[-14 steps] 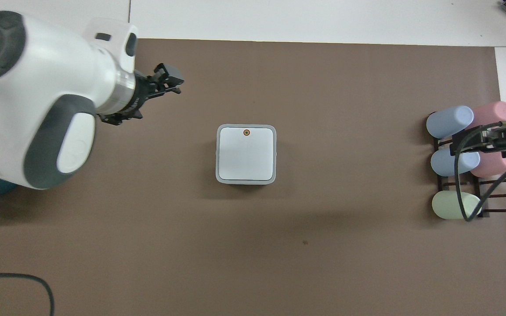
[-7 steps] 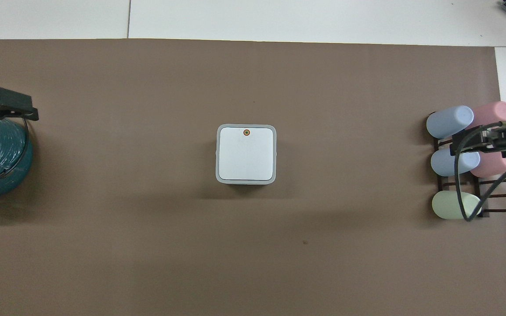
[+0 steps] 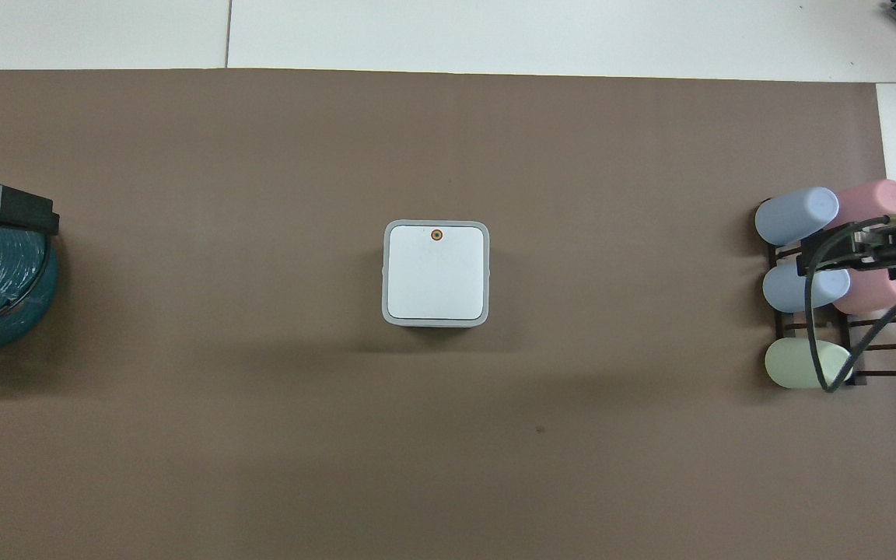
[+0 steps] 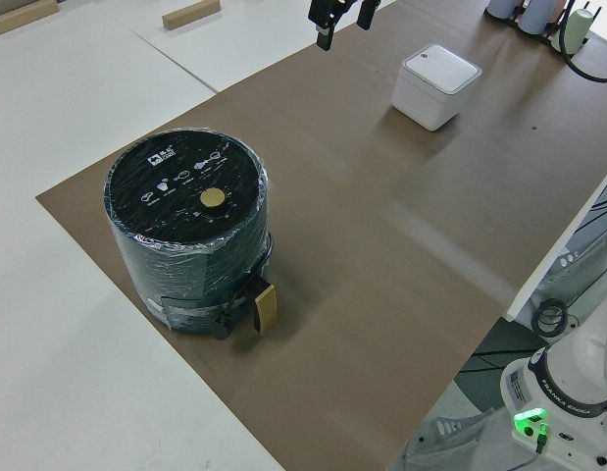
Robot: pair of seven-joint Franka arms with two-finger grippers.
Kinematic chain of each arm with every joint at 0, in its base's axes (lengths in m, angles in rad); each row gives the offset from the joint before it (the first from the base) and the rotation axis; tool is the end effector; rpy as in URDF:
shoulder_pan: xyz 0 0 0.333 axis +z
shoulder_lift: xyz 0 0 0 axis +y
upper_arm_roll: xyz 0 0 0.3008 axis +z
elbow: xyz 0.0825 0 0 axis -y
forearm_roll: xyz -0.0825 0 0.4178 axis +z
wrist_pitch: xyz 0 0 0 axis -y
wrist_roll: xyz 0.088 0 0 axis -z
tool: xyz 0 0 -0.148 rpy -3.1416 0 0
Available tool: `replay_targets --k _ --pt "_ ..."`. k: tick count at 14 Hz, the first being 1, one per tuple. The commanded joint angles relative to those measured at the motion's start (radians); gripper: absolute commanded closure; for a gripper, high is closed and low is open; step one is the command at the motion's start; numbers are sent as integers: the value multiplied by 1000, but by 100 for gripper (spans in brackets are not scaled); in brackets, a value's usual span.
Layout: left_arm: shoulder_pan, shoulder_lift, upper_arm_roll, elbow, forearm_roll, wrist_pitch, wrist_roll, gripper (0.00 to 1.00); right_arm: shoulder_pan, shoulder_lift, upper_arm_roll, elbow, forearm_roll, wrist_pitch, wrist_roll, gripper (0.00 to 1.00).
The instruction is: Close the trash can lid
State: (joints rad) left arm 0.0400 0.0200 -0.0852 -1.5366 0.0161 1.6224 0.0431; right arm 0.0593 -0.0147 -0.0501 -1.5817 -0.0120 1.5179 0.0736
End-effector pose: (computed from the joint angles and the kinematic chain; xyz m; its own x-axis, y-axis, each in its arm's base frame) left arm 0.6021 -0.0245 0.5787 0.9939 -0.0888 0.0651 -0.0878 -0.9960 -0.0172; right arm 0.5762 0.0033 0.5669 0.9967 -0.0650 -0.0481 -0.0643 -0.9978 0.0149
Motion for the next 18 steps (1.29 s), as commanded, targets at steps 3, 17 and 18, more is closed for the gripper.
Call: replay_targets --k 3,17,18 --pt "-34 -34 -1 -65 22 56 -8 0 -3 -16 0 -12 17 -8 -15 0" --pt "-46 -55 -1 -105 22 71 -9 0 -2 -14 0 -12 17 -8 -15 0" --pt "-46 -55 -1 -105 22 71 -9 0 -2 -16 0 -12 17 -8 -15 0"
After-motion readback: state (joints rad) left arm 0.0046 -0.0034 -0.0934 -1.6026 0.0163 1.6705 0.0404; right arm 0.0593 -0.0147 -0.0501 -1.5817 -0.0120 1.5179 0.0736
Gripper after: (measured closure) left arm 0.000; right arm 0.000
